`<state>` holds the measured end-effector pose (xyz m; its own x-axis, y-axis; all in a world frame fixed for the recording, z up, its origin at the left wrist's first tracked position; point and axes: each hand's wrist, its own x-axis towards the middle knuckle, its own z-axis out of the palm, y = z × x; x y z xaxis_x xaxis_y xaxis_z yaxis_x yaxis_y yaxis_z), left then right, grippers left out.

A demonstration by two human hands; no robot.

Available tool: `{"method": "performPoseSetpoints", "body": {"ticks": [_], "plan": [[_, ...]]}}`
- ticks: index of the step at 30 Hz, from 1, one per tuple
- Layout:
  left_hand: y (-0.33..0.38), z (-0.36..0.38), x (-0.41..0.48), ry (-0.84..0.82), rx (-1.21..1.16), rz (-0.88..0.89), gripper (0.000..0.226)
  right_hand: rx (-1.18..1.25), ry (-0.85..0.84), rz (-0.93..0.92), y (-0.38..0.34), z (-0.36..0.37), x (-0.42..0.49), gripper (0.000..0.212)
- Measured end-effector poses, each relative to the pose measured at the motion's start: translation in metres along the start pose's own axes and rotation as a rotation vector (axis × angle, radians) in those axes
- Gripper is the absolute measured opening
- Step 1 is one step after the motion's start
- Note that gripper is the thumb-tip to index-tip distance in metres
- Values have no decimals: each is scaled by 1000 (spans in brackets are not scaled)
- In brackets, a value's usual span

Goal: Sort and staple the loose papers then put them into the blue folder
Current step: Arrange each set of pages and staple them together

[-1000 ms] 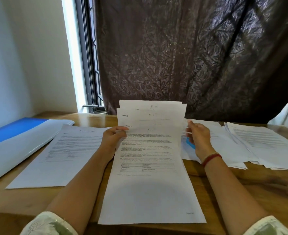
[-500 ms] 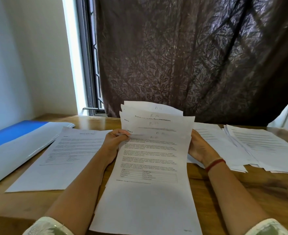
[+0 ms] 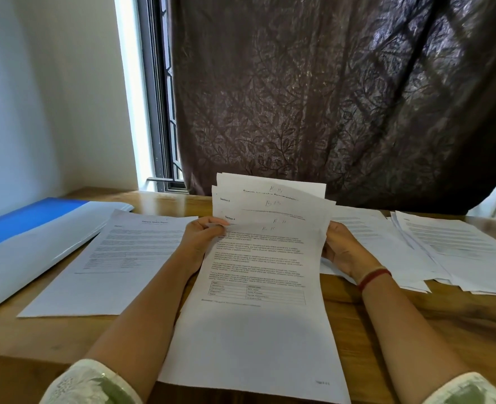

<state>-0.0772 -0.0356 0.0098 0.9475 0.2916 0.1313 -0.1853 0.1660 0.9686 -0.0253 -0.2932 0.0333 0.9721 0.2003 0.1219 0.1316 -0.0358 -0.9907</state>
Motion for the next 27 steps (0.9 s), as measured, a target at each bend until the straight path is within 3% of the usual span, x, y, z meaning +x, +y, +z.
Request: {"method": "performPoseSetpoints", "body": {"ticks": [4, 8, 12, 15, 21, 27], "plan": [[-3, -1, 3, 12, 30, -11, 13, -100, 89, 23, 4, 0, 4, 20], [-2, 1, 1, 43, 62, 11, 12, -18, 142, -22, 7, -3, 3, 13], [-2, 0, 2, 84, 64, 19, 16, 57, 299, -90, 6, -8, 5, 9], [-6, -1, 4, 93, 106, 35, 19, -32, 426, -204, 9, -9, 8, 16], [-18, -1, 11, 88, 536, 89, 14, -403, 610, -462, -9, -9, -1, 15], [-17, 1, 9, 112, 577, 120, 12, -708, 717, -878, -65, -7, 1, 23]]}}
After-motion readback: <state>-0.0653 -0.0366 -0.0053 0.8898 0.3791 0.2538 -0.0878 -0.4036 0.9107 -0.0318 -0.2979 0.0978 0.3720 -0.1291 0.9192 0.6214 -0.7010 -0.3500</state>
